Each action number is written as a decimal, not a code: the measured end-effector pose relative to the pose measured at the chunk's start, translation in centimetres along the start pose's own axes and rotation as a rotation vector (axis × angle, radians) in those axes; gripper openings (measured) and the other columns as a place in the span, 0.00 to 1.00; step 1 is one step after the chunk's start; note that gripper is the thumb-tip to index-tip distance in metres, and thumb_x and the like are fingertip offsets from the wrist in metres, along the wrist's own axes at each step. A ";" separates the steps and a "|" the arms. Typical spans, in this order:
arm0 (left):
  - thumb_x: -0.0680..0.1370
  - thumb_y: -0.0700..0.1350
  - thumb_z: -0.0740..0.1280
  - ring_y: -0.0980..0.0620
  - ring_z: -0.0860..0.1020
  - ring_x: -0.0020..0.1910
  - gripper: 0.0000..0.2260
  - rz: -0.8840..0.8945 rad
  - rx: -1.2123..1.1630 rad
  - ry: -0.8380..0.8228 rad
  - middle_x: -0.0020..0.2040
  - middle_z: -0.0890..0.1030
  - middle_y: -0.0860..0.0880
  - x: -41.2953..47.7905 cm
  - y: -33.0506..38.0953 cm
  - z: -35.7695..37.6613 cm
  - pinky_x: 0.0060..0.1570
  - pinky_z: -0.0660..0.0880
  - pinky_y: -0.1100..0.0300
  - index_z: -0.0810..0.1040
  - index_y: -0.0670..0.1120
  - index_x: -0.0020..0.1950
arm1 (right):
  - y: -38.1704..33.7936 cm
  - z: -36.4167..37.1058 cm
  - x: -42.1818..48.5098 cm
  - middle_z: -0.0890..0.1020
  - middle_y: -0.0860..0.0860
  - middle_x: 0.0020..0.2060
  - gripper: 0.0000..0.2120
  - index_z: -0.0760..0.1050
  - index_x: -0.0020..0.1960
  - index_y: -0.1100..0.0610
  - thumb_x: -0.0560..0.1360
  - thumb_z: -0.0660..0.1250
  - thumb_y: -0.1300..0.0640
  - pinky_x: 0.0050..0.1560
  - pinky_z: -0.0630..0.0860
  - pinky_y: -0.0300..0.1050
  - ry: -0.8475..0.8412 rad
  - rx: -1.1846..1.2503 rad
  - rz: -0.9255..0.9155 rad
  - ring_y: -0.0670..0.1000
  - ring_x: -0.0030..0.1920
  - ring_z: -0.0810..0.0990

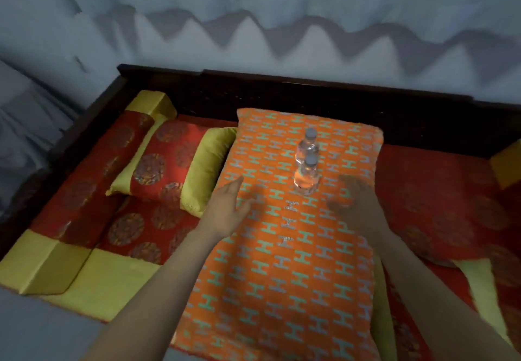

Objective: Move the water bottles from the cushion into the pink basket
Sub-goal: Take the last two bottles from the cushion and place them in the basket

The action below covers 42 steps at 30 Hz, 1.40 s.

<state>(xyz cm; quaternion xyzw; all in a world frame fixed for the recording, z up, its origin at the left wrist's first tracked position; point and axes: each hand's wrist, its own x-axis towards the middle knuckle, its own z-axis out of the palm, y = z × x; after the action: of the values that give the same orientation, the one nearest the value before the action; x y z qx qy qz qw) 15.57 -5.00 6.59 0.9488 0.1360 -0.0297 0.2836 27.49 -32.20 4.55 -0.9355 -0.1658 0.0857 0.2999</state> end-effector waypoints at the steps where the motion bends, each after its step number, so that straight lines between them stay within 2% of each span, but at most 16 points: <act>1: 0.79 0.52 0.62 0.44 0.62 0.73 0.29 0.017 -0.007 -0.013 0.74 0.64 0.42 2.0 0.0 0.1 0.71 0.60 0.53 0.58 0.43 0.76 | -0.1 0.4 0.9 0.71 0.60 0.67 0.32 0.69 0.70 0.59 0.69 0.75 0.53 0.68 0.63 0.56 0.003 0.002 0.023 0.62 0.68 0.67; 6: 0.77 0.50 0.66 0.44 0.61 0.74 0.32 0.110 -0.070 -0.140 0.75 0.62 0.42 12.2 1.0 2.1 0.70 0.58 0.57 0.56 0.43 0.76 | -0.5 3.6 5.5 0.69 0.57 0.69 0.38 0.65 0.72 0.55 0.67 0.76 0.48 0.66 0.63 0.52 -0.052 0.018 0.174 0.59 0.68 0.66; 9: 0.76 0.50 0.68 0.45 0.59 0.75 0.36 0.164 -0.090 -0.204 0.76 0.59 0.44 17.3 2.1 3.6 0.70 0.58 0.56 0.52 0.44 0.77 | -1.1 5.4 7.6 0.71 0.58 0.67 0.40 0.65 0.72 0.56 0.65 0.77 0.49 0.65 0.64 0.52 -0.059 0.029 0.193 0.61 0.67 0.68; 13: 0.73 0.46 0.72 0.46 0.59 0.75 0.40 0.209 -0.132 -0.268 0.77 0.59 0.44 22.6 3.3 5.6 0.70 0.59 0.57 0.52 0.45 0.77 | -2.1 7.3 9.1 0.78 0.63 0.57 0.35 0.73 0.64 0.64 0.63 0.76 0.47 0.60 0.68 0.57 0.025 0.046 0.144 0.65 0.59 0.74; 15: 0.72 0.45 0.73 0.45 0.58 0.75 0.41 0.225 -0.132 -0.306 0.77 0.58 0.44 23.9 3.7 6.0 0.71 0.59 0.54 0.52 0.45 0.77 | -2.3 7.5 9.4 0.77 0.60 0.58 0.32 0.72 0.65 0.61 0.65 0.77 0.50 0.60 0.67 0.53 -0.021 0.032 0.144 0.62 0.60 0.73; 18: 0.69 0.46 0.76 0.45 0.60 0.74 0.43 0.247 -0.142 -0.400 0.76 0.60 0.45 26.5 4.3 7.1 0.72 0.60 0.51 0.55 0.46 0.77 | -1.1 8.4 10.5 0.79 0.55 0.57 0.32 0.73 0.63 0.55 0.63 0.79 0.49 0.57 0.70 0.49 0.026 0.076 0.200 0.57 0.58 0.75; 20: 0.67 0.47 0.77 0.46 0.66 0.71 0.40 0.265 -0.171 -0.444 0.73 0.66 0.46 27.0 4.8 7.4 0.69 0.63 0.53 0.62 0.46 0.74 | -0.5 8.8 10.6 0.79 0.52 0.55 0.33 0.74 0.62 0.53 0.60 0.80 0.48 0.56 0.72 0.50 0.030 0.130 0.216 0.55 0.56 0.76; 22: 0.66 0.46 0.78 0.47 0.72 0.65 0.35 0.284 -0.196 -0.484 0.67 0.74 0.47 27.3 5.0 7.7 0.61 0.65 0.58 0.68 0.46 0.70 | -0.3 9.0 10.5 0.80 0.51 0.54 0.33 0.74 0.61 0.53 0.59 0.81 0.49 0.54 0.74 0.52 0.039 0.184 0.227 0.55 0.54 0.78; 24: 0.65 0.44 0.78 0.48 0.75 0.61 0.33 0.298 -0.210 -0.511 0.61 0.78 0.48 27.3 4.7 8.2 0.57 0.67 0.60 0.70 0.47 0.67 | -0.3 9.1 10.4 0.82 0.51 0.52 0.33 0.74 0.60 0.53 0.59 0.81 0.51 0.53 0.76 0.52 0.053 0.228 0.238 0.54 0.53 0.80; 28: 0.64 0.43 0.79 0.52 0.75 0.59 0.33 0.249 -0.268 -0.503 0.61 0.79 0.49 27.3 4.4 8.7 0.59 0.69 0.59 0.71 0.47 0.67 | -0.4 8.8 10.2 0.82 0.44 0.48 0.32 0.74 0.59 0.51 0.58 0.82 0.54 0.49 0.76 0.41 0.085 0.303 0.262 0.48 0.49 0.81; 31: 0.66 0.50 0.77 0.53 0.79 0.53 0.23 0.236 -0.262 -0.471 0.53 0.82 0.53 26.8 3.8 8.2 0.54 0.72 0.61 0.76 0.50 0.59 | -0.3 8.2 9.2 0.79 0.37 0.45 0.31 0.74 0.58 0.47 0.58 0.82 0.54 0.47 0.75 0.36 0.118 0.392 0.333 0.41 0.45 0.80; 32: 0.66 0.51 0.77 0.54 0.79 0.52 0.24 0.226 -0.284 -0.480 0.53 0.81 0.54 26.5 3.5 7.8 0.53 0.73 0.61 0.76 0.50 0.59 | -0.2 7.8 8.8 0.79 0.37 0.45 0.31 0.73 0.57 0.47 0.58 0.82 0.54 0.45 0.74 0.34 0.133 0.425 0.367 0.39 0.45 0.79; 36: 0.63 0.56 0.77 0.63 0.77 0.44 0.20 0.240 -0.323 -0.451 0.45 0.77 0.63 24.7 3.2 4.8 0.45 0.72 0.66 0.72 0.60 0.50 | 0.1 5.0 6.4 0.82 0.44 0.46 0.28 0.73 0.57 0.48 0.61 0.80 0.60 0.42 0.77 0.36 0.196 0.529 0.432 0.43 0.45 0.81; 38: 0.65 0.51 0.78 0.66 0.74 0.43 0.22 0.265 -0.365 -0.437 0.45 0.76 0.64 23.6 3.6 3.3 0.44 0.71 0.68 0.70 0.59 0.52 | 0.0 3.3 4.9 0.83 0.45 0.45 0.26 0.74 0.55 0.48 0.62 0.79 0.63 0.41 0.77 0.34 0.241 0.562 0.425 0.41 0.43 0.82; 40: 0.65 0.50 0.78 0.68 0.74 0.43 0.24 0.292 -0.381 -0.427 0.46 0.75 0.64 22.9 3.8 2.2 0.42 0.69 0.71 0.70 0.57 0.56 | -0.3 1.9 3.7 0.83 0.45 0.45 0.26 0.75 0.56 0.49 0.61 0.80 0.60 0.44 0.78 0.38 0.300 0.565 0.422 0.43 0.44 0.82; 42: 0.65 0.50 0.78 0.69 0.76 0.40 0.23 0.330 -0.379 -0.423 0.46 0.75 0.66 22.0 4.8 1.2 0.40 0.68 0.72 0.70 0.60 0.53 | -0.7 0.4 2.3 0.83 0.45 0.46 0.29 0.74 0.57 0.50 0.60 0.80 0.57 0.45 0.79 0.41 0.373 0.568 0.418 0.45 0.45 0.82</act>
<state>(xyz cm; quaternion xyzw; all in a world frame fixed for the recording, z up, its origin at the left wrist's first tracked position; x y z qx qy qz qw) 38.11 -4.18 5.23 0.8612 -0.0783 -0.1540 0.4780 29.34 -30.61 4.51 -0.8283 0.1159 0.0158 0.5480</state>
